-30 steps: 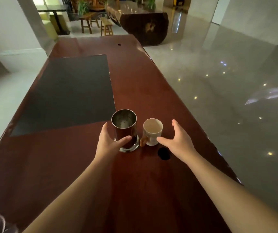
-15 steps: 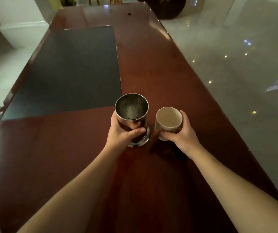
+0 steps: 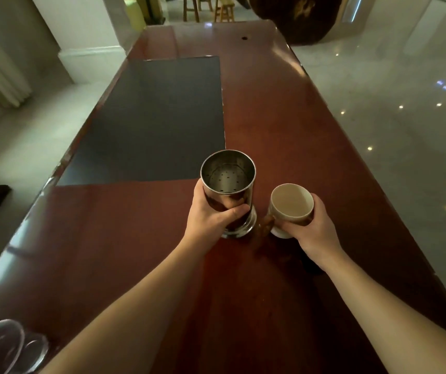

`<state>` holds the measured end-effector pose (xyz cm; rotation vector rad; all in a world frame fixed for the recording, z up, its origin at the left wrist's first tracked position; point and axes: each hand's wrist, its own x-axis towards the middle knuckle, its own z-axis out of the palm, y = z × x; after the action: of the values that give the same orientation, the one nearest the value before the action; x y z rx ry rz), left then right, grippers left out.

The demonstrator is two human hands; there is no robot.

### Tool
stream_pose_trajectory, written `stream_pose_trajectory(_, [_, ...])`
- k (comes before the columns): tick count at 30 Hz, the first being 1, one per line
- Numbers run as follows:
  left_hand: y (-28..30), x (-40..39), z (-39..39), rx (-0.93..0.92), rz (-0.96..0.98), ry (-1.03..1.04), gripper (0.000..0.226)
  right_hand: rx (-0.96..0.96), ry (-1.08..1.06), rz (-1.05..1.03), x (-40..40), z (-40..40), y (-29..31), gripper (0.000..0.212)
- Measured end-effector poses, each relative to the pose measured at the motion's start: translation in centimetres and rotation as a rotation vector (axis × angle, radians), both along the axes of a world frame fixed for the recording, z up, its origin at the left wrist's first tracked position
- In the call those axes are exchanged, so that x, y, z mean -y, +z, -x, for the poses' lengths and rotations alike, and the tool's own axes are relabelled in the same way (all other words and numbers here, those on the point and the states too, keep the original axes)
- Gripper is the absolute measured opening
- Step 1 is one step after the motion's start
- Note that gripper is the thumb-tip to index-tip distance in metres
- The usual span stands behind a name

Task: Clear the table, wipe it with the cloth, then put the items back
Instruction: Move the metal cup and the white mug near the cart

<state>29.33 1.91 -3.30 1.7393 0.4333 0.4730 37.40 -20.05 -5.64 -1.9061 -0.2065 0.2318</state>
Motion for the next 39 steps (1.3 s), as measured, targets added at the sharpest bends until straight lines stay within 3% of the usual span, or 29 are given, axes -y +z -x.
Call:
stream_pose_trajectory(9, [5.1,-3.7,5.0,0.066,-0.038,0.142,0.078,0.108,0.149,-0.060,-4.6,1.6,5.4,0.085])
stream_pose_trajectory(14, [7.4,-5.5,9.1,0.116,-0.007,0.267,0.078,0.150,0.244,-0.110,-7.8,3.4,8.4,0.066])
stream_pose_trajectory(21, [8.8,-9.5,17.0,0.110,-0.052,0.492,0.077,0.136,0.397,-0.122,-13.8,6.8,10.4,0.078])
stream_pose_trajectory(32, [8.2,-18.3,26.2,0.080,-0.037,0.835,0.096,0.112,0.572,-0.158,-25.2,12.4,10.0,0.071])
stream_pose_trajectory(39, [4.7,-22.7,29.4,-0.010,0.025,0.968,0.110,0.079,0.653,-0.169,-31.6,15.0,9.0,0.073])
